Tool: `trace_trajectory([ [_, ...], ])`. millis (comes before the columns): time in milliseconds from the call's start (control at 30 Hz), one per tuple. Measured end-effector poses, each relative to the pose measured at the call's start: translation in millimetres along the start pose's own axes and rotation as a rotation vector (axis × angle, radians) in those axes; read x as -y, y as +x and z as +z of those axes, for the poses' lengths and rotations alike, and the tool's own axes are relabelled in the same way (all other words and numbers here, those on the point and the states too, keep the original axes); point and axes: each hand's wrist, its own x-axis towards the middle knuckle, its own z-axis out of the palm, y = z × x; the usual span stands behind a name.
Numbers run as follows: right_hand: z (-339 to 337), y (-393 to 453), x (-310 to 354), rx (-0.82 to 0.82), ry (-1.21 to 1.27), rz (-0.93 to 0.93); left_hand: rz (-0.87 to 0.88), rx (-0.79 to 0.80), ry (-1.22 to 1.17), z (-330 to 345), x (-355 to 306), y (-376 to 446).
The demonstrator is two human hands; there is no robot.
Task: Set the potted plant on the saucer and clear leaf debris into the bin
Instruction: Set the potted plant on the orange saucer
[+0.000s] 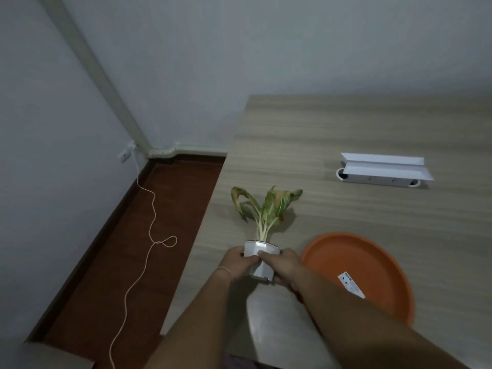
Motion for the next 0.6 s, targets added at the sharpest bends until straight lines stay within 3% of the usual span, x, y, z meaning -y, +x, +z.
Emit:
trace_trajectory([
  [133, -5.9, 3.2, -1.9, 0.078, 0.114, -0.003, 0.048, -0.004, 0.006, -0.7, -0.6, 6.7],
  [300, -33.1, 0.2, 13.0, 0.071, 0.205, -0.222, 0.185, -0.029, -0.042, 9.1, -27.6, 12.2],
  [600, -145.4, -22.2, -8.1, -0.209, 0.178, -0.484, 0.338, 0.103, -0.042, 100.6, -89.0, -0.9],
])
